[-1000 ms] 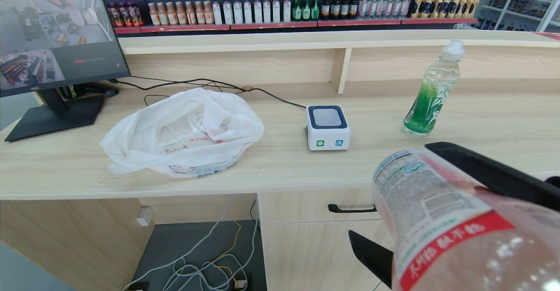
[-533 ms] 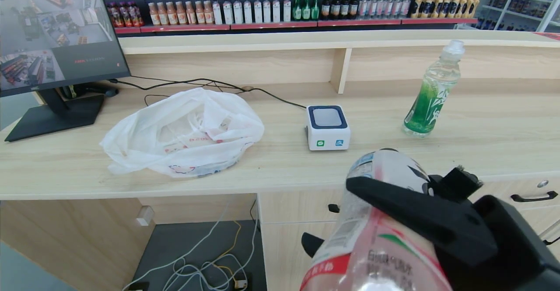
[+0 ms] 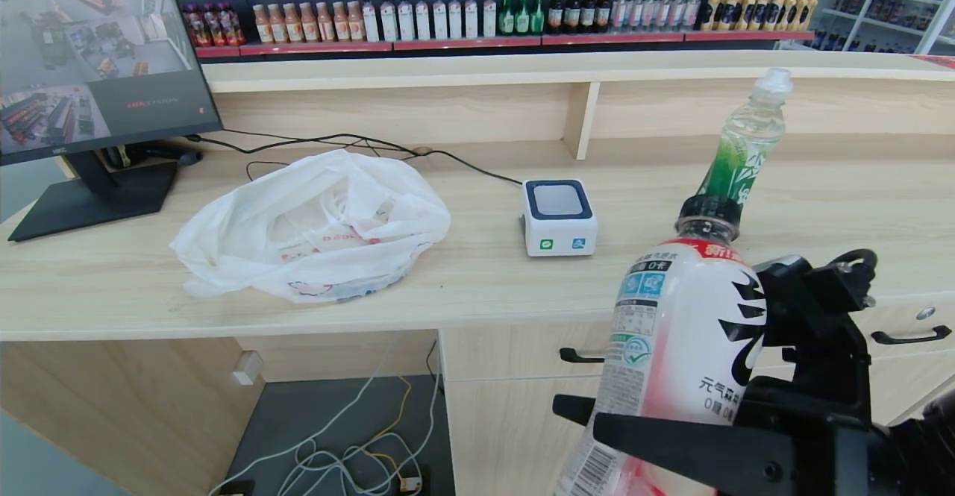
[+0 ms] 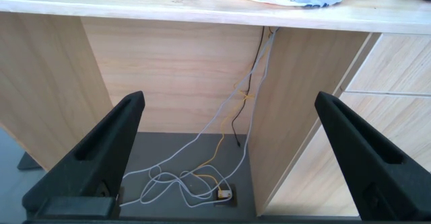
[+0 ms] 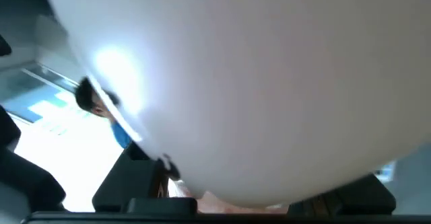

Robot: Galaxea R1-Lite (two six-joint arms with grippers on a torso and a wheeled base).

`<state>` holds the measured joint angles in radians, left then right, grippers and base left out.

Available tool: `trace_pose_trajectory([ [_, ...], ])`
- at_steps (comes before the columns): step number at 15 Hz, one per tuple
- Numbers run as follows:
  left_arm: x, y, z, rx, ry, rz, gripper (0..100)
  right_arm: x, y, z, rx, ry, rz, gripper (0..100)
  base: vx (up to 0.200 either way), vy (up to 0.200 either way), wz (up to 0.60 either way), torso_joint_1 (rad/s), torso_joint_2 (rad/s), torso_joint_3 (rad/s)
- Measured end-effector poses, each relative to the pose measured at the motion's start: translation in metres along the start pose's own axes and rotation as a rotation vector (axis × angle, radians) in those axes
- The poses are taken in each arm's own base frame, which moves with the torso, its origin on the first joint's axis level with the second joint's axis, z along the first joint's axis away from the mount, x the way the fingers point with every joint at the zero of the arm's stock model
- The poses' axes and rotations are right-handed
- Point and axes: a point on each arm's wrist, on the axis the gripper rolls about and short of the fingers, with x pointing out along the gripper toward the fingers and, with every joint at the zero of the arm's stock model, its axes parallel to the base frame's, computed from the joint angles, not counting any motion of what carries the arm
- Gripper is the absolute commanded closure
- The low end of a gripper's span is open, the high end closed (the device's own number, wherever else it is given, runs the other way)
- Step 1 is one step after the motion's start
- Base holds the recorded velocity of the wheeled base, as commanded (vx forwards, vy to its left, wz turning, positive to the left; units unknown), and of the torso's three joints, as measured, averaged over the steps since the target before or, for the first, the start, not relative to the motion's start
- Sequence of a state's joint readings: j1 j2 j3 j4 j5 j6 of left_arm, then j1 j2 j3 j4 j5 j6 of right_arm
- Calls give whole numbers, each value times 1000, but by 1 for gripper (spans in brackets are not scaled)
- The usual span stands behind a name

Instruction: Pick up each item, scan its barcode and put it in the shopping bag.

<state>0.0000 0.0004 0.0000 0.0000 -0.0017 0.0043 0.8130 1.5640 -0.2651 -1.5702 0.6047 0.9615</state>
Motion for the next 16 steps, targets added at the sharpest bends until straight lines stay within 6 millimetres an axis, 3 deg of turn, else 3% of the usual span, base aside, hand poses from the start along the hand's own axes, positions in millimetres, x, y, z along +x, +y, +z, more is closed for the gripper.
trace_pose_trajectory([
  [4,0,0,0,0,0,0,0,-4,-9,15,-242,-30,-29,100,0,0,0,0,0,0],
  [8,0,0,0,0,0,0,0,8,-10,37,-505,-133,-60,100,0,0,0,0,0,0],
  [16,0,0,0,0,0,0,0,25,-10,66,-775,-284,-327,100,0,0,0,0,0,0],
])
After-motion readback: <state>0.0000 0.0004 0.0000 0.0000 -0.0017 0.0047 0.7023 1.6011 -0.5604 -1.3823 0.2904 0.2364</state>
